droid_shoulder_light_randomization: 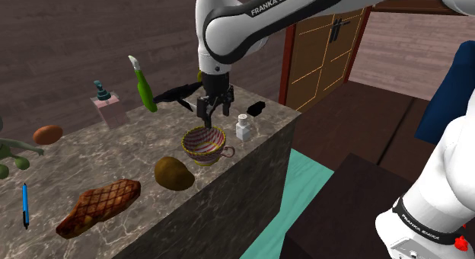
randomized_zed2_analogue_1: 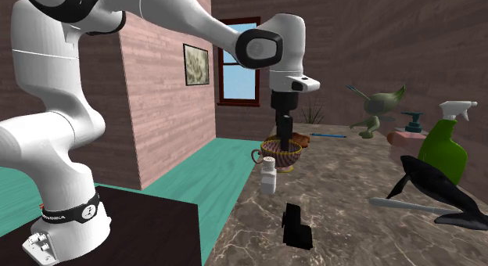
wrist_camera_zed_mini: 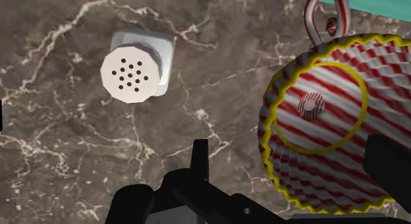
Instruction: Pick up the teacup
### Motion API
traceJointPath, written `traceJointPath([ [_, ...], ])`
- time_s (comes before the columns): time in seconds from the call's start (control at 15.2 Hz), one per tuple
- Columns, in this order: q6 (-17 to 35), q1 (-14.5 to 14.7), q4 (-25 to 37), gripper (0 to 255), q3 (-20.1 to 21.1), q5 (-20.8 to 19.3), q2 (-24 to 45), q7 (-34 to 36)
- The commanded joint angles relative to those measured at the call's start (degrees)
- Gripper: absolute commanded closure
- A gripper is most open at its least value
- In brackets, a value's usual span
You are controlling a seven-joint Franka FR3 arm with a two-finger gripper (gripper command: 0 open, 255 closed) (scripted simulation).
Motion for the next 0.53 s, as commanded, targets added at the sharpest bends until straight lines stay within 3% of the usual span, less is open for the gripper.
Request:
traceJointPath([
  [0.0, 1.3, 0.1, -0.5, 0, 0.1, -0.1, 0.7, 0.1],
  [0.4, 4.5, 0.2, -2.6, 0, 0.0, -0.3, 2.0, 0.0],
  [0.46, 4.4, 0.2, -2.5, 255, 0.0, -0.3, 1.9, 0.1],
])
